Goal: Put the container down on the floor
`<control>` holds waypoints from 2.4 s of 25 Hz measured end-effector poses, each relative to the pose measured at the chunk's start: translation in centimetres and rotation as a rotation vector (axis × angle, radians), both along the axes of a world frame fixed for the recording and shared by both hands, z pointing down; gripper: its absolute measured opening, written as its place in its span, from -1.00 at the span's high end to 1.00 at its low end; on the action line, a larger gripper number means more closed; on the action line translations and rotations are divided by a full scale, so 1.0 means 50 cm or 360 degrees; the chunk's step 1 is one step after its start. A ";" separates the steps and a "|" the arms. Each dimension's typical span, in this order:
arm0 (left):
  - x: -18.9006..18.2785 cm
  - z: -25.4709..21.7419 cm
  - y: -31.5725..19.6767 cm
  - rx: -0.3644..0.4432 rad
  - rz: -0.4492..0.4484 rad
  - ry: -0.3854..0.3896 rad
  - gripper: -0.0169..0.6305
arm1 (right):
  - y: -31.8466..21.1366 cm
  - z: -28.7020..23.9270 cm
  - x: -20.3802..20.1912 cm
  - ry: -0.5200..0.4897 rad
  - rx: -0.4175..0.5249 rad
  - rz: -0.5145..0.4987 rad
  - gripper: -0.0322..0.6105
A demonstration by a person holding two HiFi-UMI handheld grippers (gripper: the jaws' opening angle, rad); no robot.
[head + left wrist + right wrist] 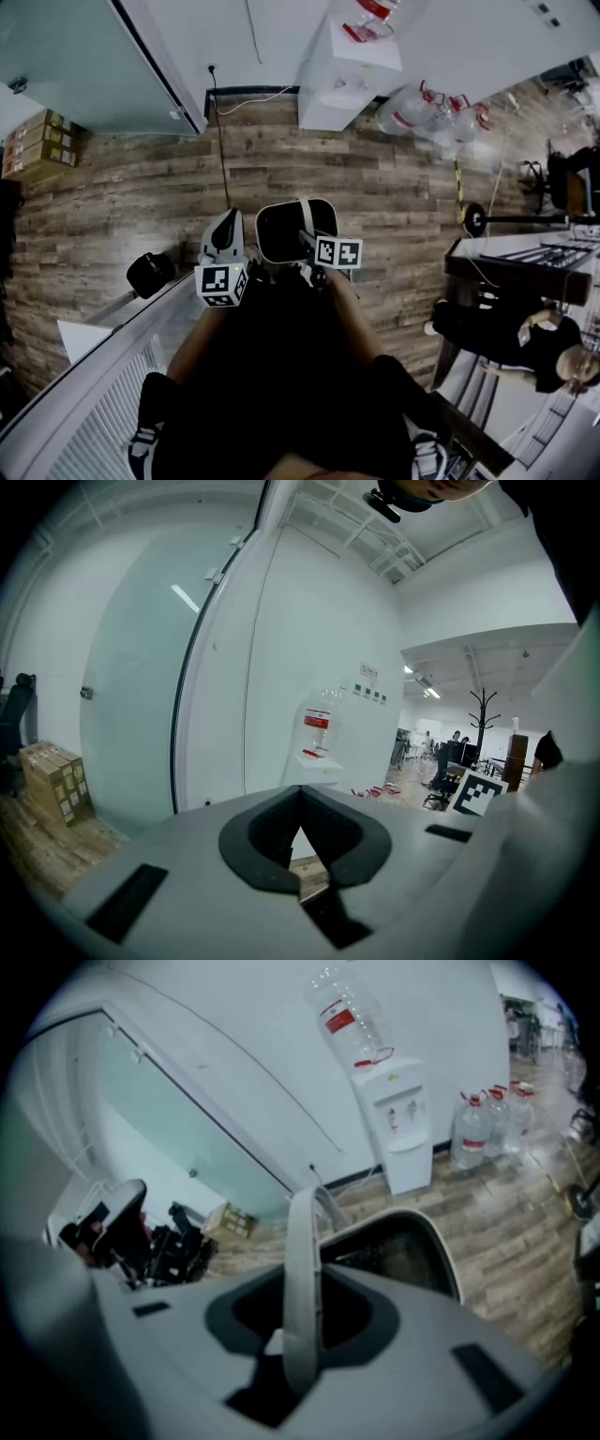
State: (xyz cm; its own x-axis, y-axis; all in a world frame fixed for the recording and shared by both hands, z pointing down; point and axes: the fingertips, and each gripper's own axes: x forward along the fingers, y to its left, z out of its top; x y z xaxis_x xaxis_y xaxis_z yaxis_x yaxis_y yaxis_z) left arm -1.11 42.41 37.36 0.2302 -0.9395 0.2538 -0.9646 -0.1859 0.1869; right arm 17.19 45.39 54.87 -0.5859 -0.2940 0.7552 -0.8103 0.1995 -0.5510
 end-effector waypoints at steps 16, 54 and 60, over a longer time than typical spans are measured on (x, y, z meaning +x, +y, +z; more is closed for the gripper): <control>-0.077 0.003 -0.043 0.0008 0.0119 0.0035 0.86 | -0.055 -0.023 -0.058 -0.0034 0.0066 0.0178 0.56; -0.070 0.013 -0.593 -0.0063 -0.0059 -0.0039 0.86 | -0.538 0.017 -0.120 -0.0054 -0.0009 -0.0112 0.56; -0.042 0.010 -0.665 -0.0064 -0.0112 -0.0064 0.86 | -0.609 0.031 -0.114 -0.0032 0.0005 -0.0241 0.56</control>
